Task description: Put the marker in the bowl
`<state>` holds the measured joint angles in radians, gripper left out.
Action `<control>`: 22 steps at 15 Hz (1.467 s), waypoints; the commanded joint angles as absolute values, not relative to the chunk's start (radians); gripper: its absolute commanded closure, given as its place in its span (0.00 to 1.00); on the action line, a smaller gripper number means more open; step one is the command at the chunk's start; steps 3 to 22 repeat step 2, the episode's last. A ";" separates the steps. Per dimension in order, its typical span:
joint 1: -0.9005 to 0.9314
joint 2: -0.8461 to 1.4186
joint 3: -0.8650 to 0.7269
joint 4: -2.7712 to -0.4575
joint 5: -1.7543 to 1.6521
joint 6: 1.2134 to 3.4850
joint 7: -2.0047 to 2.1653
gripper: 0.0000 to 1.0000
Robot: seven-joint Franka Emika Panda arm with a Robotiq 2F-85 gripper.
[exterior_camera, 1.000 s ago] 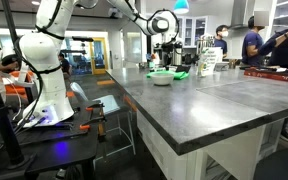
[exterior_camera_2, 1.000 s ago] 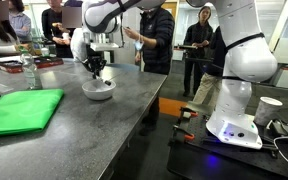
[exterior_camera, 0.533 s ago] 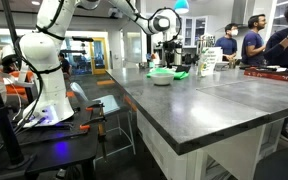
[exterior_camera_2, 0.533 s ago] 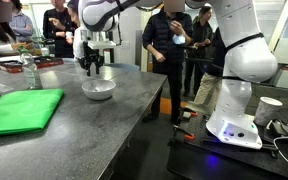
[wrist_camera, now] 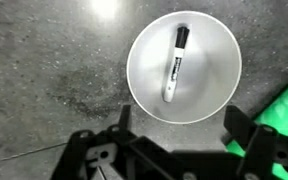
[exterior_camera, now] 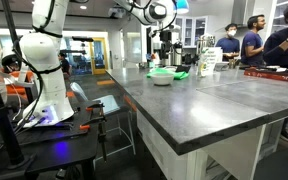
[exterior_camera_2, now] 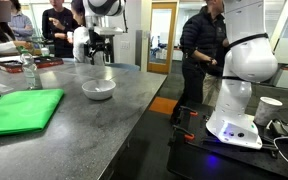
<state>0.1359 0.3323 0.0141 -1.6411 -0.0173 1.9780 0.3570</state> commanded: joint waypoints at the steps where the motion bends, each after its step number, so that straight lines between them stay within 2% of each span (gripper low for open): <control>1: 0.131 0.223 0.019 -1.734 -0.031 1.954 0.349 0.00; 22: 0.129 0.199 0.020 -1.752 -0.032 1.950 0.343 0.00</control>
